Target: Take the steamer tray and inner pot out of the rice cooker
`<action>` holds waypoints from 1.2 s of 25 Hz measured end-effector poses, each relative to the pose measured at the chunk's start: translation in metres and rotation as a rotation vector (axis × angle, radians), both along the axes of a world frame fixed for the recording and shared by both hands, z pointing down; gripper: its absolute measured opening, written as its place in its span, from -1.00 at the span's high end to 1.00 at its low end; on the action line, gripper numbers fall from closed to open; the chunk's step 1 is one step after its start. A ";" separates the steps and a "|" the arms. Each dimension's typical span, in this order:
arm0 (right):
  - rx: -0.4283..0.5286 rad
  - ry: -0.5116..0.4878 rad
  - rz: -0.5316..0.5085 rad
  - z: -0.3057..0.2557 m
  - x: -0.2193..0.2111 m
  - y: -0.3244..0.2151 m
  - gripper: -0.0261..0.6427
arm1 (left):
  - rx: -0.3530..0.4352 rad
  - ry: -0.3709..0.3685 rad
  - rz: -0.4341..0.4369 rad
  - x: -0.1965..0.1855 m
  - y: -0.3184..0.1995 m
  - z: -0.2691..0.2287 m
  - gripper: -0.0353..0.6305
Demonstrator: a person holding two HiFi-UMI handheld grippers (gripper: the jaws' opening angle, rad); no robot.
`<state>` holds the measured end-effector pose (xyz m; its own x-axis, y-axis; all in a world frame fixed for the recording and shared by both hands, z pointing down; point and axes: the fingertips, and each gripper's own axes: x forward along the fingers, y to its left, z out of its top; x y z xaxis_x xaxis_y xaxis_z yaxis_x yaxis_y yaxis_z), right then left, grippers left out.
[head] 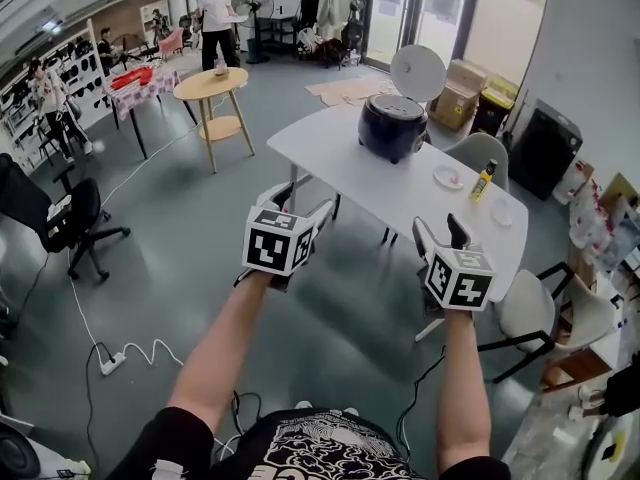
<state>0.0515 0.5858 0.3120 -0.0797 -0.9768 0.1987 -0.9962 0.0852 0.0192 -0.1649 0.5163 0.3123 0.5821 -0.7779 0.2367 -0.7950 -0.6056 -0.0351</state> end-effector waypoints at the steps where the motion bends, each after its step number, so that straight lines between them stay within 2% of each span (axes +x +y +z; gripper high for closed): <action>1: -0.001 -0.001 0.003 0.000 -0.002 -0.004 0.05 | -0.002 0.001 0.003 -0.003 -0.004 0.001 -0.10; 9: -0.017 0.002 0.037 0.008 -0.031 -0.031 -0.05 | -0.014 0.015 0.015 -0.038 -0.041 0.013 -0.15; 17: -0.034 0.005 0.058 0.021 -0.033 -0.066 -0.06 | -0.019 0.010 0.033 -0.039 -0.083 0.023 -0.15; 25: -0.049 -0.010 0.059 0.042 -0.008 -0.121 -0.06 | -0.037 -0.013 0.037 -0.016 -0.138 0.044 -0.15; 30: -0.056 -0.011 0.047 0.052 0.029 -0.179 -0.06 | -0.041 -0.027 0.033 0.022 -0.192 0.052 -0.15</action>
<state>0.0808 0.4072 0.3645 -0.0368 -0.9668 0.2527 -0.9992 0.0393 0.0049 -0.1432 0.3240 0.3647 0.6002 -0.7477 0.2841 -0.7736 -0.6329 -0.0310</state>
